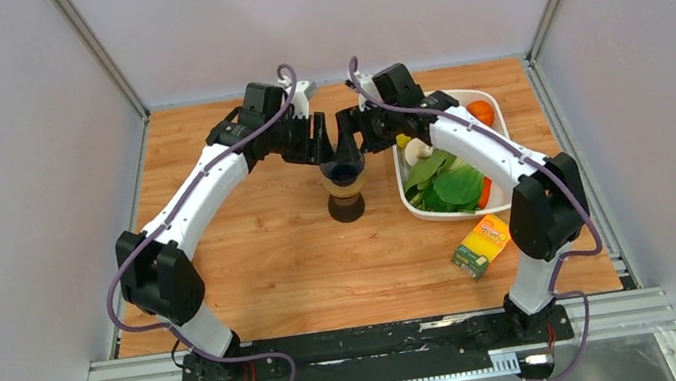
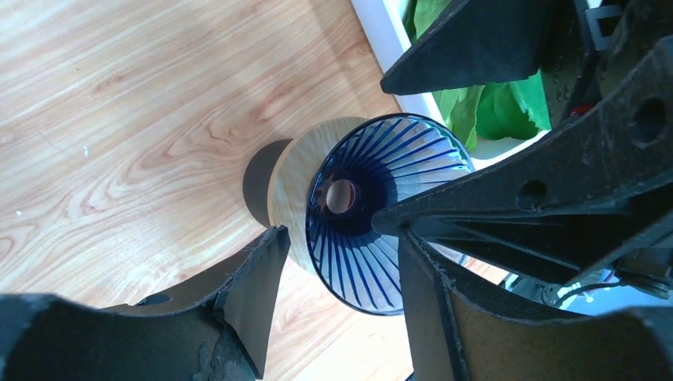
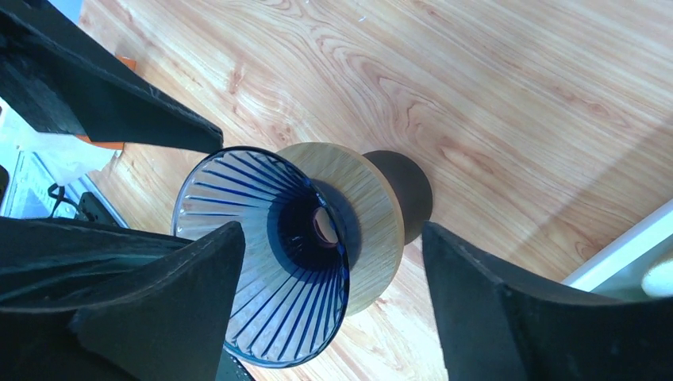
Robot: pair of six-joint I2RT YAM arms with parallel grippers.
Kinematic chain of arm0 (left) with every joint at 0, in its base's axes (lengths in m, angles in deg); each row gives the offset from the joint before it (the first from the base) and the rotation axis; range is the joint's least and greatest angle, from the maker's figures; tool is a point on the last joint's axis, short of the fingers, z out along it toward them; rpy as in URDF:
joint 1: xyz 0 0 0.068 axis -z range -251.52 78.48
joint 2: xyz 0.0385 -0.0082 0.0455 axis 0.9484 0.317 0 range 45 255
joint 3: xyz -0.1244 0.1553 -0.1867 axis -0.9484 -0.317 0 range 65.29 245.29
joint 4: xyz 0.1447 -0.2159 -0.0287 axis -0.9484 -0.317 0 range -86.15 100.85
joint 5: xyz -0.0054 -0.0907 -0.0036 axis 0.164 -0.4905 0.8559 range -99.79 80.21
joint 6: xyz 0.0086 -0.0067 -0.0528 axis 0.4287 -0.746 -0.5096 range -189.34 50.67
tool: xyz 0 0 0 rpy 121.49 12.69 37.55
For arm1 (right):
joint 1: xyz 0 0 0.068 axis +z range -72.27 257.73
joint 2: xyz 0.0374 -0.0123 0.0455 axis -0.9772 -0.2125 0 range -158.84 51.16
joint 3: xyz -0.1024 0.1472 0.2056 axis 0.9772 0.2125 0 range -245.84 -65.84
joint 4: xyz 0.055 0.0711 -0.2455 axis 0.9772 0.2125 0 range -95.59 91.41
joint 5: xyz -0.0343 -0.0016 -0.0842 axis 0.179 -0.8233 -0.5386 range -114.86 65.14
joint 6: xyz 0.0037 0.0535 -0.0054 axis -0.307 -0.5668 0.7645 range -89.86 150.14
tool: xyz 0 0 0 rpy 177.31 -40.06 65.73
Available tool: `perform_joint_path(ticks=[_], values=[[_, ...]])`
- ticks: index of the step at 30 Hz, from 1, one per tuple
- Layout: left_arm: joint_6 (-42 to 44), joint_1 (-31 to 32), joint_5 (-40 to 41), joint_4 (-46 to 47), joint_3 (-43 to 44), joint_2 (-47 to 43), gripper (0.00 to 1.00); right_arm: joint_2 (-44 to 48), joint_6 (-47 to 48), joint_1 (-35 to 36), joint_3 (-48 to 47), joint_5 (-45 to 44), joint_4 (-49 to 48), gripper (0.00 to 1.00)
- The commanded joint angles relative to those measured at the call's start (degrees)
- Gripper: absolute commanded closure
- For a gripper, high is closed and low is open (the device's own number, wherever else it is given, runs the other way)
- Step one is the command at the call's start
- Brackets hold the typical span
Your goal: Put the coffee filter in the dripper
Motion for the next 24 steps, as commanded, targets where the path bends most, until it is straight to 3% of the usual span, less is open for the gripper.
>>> perform_joint_path(ticks=[1, 11, 17, 24], values=[[0.84, -1.01, -3.16, 5.43, -0.37, -6.16, 0.33, 4.51, 1.77, -0.57, -2.33, 3.65, -1.17, 0.13], [7.18, -5.24, -1.51, 1.37, 1.82, -12.98, 0.27, 8.67, 5.08, -3.34, -3.05, 4.43, -3.63, 0.0], [14.11, -12.34, -0.42, -13.89, 10.53, -10.63, 0.27, 8.49, 10.95, -5.77, -6.3, 6.4, -3.68, 0.0], [22.25, -24.12, 2.4, -25.98, 12.4, -12.43, 0.3, 8.28, 15.16, -6.94, -7.21, 12.33, -3.18, 0.0]])
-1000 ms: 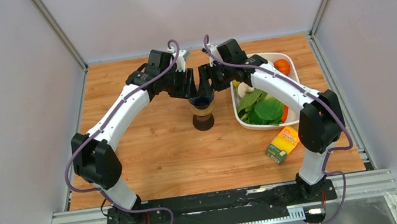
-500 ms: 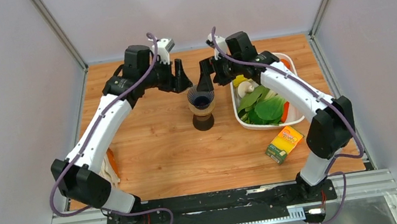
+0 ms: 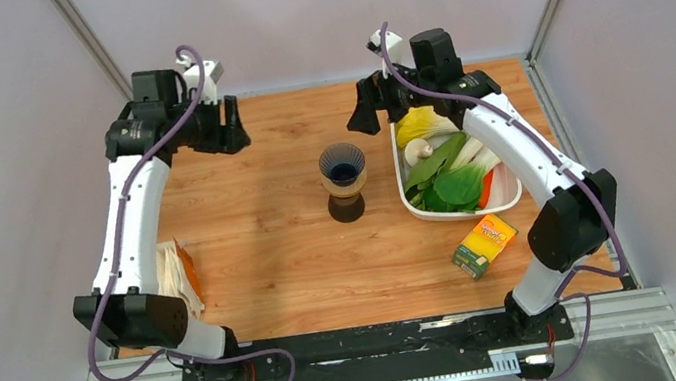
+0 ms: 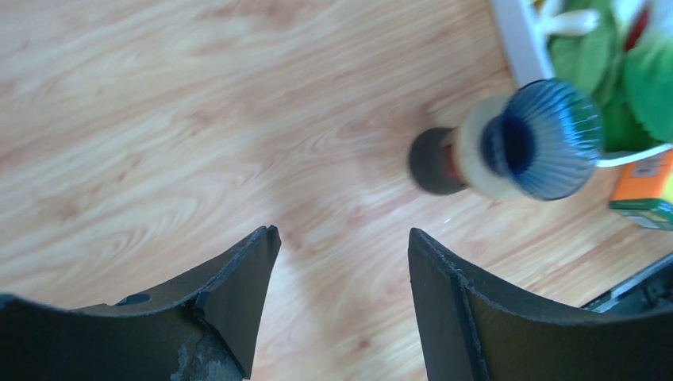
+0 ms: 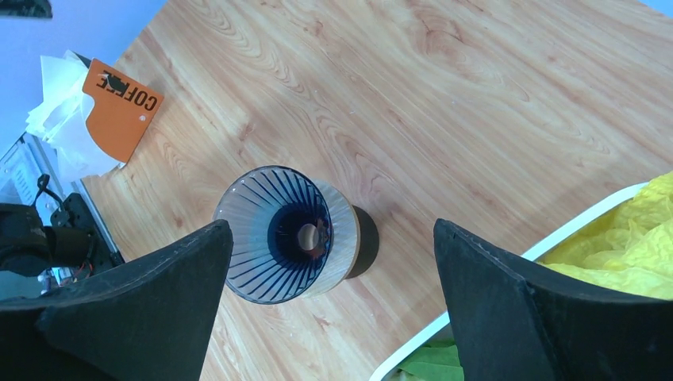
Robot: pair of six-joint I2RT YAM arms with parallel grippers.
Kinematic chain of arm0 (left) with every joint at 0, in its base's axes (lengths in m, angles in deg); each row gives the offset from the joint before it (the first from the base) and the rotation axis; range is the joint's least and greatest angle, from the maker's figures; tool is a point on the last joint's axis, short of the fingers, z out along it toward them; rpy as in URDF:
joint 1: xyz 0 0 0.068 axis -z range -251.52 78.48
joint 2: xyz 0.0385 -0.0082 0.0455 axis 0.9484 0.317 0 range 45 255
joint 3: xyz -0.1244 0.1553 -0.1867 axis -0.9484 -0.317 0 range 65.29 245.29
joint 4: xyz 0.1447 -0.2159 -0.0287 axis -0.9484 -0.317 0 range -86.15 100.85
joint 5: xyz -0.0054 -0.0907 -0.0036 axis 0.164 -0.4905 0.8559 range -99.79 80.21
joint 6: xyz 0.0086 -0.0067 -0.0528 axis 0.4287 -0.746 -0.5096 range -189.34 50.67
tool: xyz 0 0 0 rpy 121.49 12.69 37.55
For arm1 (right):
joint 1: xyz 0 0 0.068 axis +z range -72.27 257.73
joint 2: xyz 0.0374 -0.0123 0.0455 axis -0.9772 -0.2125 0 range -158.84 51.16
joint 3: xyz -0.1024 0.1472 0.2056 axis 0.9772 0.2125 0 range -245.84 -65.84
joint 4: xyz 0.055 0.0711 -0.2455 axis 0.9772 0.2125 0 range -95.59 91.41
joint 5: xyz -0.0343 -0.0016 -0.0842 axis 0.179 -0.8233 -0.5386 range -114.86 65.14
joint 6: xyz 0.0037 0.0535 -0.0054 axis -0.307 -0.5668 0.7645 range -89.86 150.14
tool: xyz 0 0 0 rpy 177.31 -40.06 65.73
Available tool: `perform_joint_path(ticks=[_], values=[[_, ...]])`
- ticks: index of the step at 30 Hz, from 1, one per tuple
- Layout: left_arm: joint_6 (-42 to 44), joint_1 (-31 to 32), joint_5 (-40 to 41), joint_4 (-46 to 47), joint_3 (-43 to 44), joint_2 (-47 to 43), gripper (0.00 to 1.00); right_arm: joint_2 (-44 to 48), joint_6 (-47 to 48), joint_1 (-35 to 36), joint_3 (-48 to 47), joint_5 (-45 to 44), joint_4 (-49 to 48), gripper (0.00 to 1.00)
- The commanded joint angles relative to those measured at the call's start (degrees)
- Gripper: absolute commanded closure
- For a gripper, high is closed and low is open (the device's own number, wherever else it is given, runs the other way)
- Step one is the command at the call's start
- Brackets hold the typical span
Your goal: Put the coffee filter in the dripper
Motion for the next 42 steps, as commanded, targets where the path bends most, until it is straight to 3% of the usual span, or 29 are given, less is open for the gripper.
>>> perform_joint_path(ticks=[1, 6, 10, 18, 24, 34, 42], values=[[7.41, -8.48, 1.4, -10.68, 0.59, -3.0, 0.31, 1.51, 4.62, -0.16, -2.74, 5.81, -1.51, 0.0], [11.02, -17.34, 4.43, -13.51, -4.7, -9.06, 0.38, -1.06, 6.39, -0.18, -5.34, 8.1, 0.32, 0.0], [12.94, -23.32, 6.03, -16.32, -10.0, -13.64, 0.49, -3.41, 8.35, -0.06, -8.53, 8.4, 2.92, 0.0], [16.08, -24.6, 10.14, -19.92, -18.96, -22.67, 0.76, -8.44, 11.91, 0.27, -15.78, 6.05, 11.06, 0.0], [17.37, -24.62, 14.64, -23.45, -21.27, -25.88, 0.87, -11.55, 15.02, 1.71, -21.53, 3.76, 16.02, 0.0], [18.04, -24.6, 22.83, -26.72, -24.74, -25.53, 0.88, -16.78, 17.41, 4.54, -29.91, 0.27, 22.79, 0.0], [16.64, -24.55, 27.51, -24.7, -29.49, -24.59, 0.84, -17.82, 16.69, 6.15, -30.29, -1.87, 23.78, 0.0]])
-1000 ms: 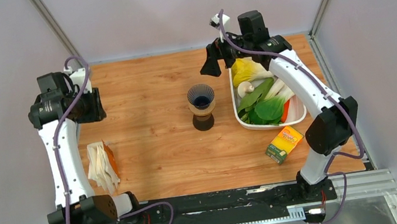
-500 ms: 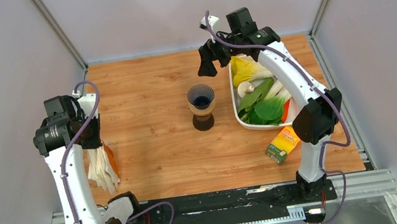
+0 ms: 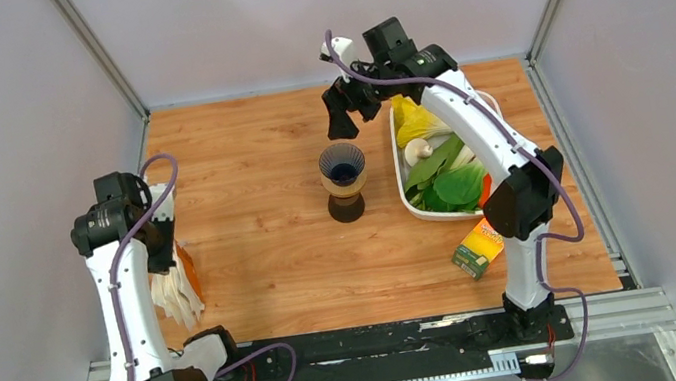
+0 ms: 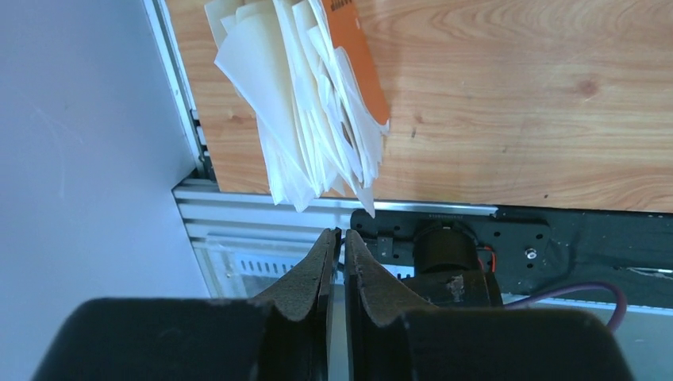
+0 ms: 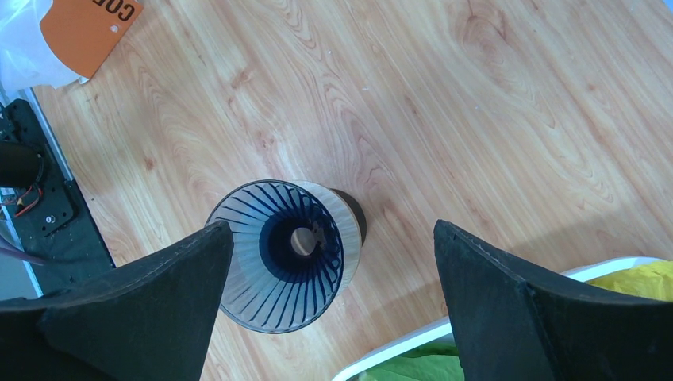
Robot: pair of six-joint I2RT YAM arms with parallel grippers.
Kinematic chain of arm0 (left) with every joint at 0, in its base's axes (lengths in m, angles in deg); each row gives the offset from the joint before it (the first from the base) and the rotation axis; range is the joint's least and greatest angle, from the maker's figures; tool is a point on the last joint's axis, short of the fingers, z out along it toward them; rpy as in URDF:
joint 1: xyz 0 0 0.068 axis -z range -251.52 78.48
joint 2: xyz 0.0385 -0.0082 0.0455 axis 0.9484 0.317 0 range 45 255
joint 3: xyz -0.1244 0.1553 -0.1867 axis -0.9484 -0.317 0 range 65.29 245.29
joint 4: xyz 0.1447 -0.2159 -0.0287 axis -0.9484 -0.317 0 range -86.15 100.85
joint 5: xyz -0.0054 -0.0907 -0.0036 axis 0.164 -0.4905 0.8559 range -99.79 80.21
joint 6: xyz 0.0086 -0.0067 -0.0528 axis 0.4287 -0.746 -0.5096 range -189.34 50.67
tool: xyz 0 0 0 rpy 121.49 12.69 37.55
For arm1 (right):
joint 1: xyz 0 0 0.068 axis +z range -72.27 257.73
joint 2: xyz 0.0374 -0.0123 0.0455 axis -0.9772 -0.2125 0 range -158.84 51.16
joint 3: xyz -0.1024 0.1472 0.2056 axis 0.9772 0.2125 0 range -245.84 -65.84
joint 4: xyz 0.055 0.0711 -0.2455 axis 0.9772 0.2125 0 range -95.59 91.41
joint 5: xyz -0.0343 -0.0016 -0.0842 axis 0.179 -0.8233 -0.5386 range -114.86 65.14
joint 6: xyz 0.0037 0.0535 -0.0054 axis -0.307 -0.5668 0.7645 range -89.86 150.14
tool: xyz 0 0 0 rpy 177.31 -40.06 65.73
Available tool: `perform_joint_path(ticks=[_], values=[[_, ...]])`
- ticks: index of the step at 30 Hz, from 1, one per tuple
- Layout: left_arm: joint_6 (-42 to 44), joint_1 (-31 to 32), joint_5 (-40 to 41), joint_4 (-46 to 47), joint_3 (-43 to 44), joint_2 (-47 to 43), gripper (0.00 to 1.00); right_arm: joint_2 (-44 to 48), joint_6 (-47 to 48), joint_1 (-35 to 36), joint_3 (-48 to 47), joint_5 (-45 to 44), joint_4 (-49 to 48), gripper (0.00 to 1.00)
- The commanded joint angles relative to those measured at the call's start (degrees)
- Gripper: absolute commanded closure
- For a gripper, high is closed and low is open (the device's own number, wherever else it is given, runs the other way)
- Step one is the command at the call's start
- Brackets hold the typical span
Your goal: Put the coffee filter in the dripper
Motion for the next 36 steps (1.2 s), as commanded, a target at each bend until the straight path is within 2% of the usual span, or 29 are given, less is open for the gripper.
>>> perform_joint_path(ticks=[1, 4, 11, 22, 36], values=[[-0.22, -0.39, 4.06, 1.1, -1.99, 0.57, 0.84, -0.4, 0.29, 0.76, -2.24, -2.0, 1.03, 0.0], [-0.6, -0.4, 5.22, 2.07, -3.64, 1.35, 0.83, -0.31, 0.22, 0.78, -2.3, -2.58, 1.1, 0.0], [-0.81, -0.31, 4.38, 4.31, -6.42, 1.88, 0.71, -0.26, -0.08, 0.81, -2.4, -3.39, 1.21, 0.0], [-2.48, 1.31, 3.09, 9.85, -11.6, 2.49, 0.66, -0.13, -1.5, 0.96, -2.01, -2.89, 1.67, 0.0], [-3.29, 5.65, 4.15, 13.4, -11.68, 4.58, 0.61, -0.2, -2.63, 1.48, -2.11, -3.31, 1.95, 0.0]])
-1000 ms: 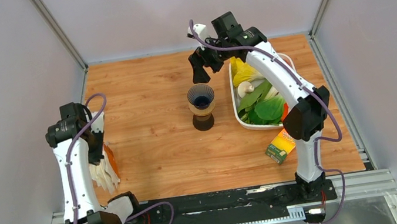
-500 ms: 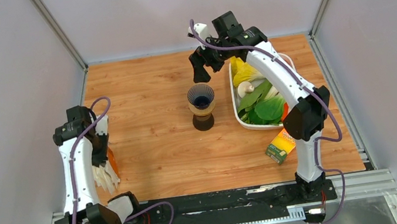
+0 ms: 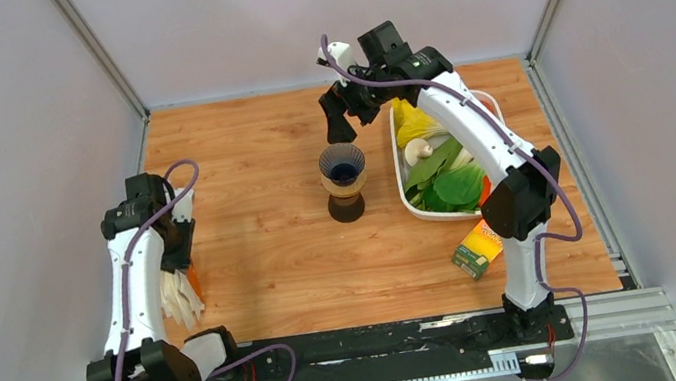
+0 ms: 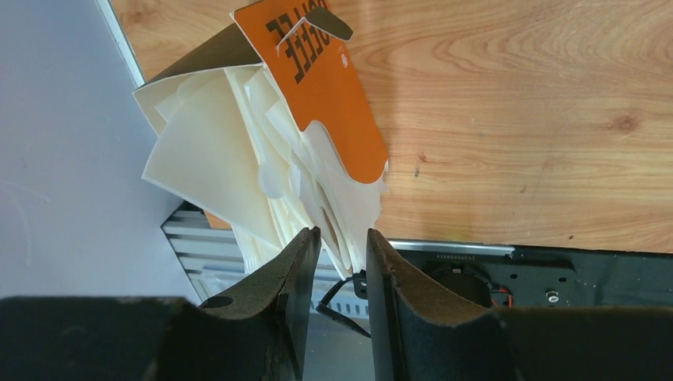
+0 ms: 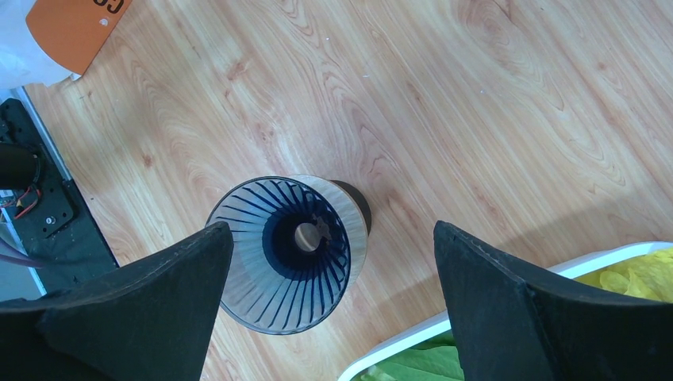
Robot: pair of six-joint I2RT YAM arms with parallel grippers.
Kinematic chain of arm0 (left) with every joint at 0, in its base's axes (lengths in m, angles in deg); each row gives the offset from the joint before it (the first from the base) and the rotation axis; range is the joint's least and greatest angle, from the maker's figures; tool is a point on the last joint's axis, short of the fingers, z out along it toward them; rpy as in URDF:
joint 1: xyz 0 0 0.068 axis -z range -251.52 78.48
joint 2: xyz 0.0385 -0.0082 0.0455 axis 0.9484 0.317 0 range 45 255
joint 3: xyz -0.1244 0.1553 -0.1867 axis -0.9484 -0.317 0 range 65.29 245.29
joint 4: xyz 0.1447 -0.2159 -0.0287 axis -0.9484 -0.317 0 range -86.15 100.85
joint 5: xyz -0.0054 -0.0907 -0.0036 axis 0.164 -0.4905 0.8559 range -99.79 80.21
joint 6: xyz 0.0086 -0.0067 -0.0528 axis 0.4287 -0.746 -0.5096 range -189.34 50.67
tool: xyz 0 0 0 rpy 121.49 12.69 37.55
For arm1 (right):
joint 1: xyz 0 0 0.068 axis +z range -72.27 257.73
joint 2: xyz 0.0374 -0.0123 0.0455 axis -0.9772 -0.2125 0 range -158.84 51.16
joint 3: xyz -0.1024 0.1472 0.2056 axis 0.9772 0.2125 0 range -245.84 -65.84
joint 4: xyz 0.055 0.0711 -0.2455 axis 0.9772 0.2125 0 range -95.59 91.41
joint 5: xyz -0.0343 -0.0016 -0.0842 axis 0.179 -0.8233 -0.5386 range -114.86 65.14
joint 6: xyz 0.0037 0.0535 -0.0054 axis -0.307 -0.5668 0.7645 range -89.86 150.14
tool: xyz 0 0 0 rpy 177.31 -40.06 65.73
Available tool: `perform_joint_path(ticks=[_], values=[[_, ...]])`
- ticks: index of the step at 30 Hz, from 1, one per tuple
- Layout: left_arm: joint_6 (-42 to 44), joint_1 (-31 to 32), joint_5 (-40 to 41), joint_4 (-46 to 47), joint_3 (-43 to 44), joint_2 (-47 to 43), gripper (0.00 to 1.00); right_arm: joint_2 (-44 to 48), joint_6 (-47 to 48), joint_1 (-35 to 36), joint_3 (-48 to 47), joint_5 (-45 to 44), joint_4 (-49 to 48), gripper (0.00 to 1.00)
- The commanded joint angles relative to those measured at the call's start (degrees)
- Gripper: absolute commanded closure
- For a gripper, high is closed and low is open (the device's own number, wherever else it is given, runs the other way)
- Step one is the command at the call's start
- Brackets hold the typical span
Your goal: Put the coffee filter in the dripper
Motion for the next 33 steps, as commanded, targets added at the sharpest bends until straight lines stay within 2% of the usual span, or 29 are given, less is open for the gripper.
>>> perform_joint_path(ticks=[1, 11, 24, 33], values=[[-1.43, 1.16, 0.36, 2.11, 0.29, 0.66, 0.61, 0.35, -1.4, 0.31, -1.99, -0.52, 0.25, 0.0], [-1.94, 1.99, 2.35, 2.15, 0.84, 0.52, 0.67, 0.49, -1.76, 0.37, -1.72, -0.85, 0.29, 0.0], [-1.79, 2.2, 4.6, 1.23, 1.33, -0.36, 0.68, -0.17, -2.55, 0.4, -2.11, -0.4, 0.3, 0.0], [-1.47, 2.2, 6.07, 1.16, 0.76, -0.56, 0.74, 0.48, -2.93, 0.32, -1.26, -0.59, 0.2, 0.0]])
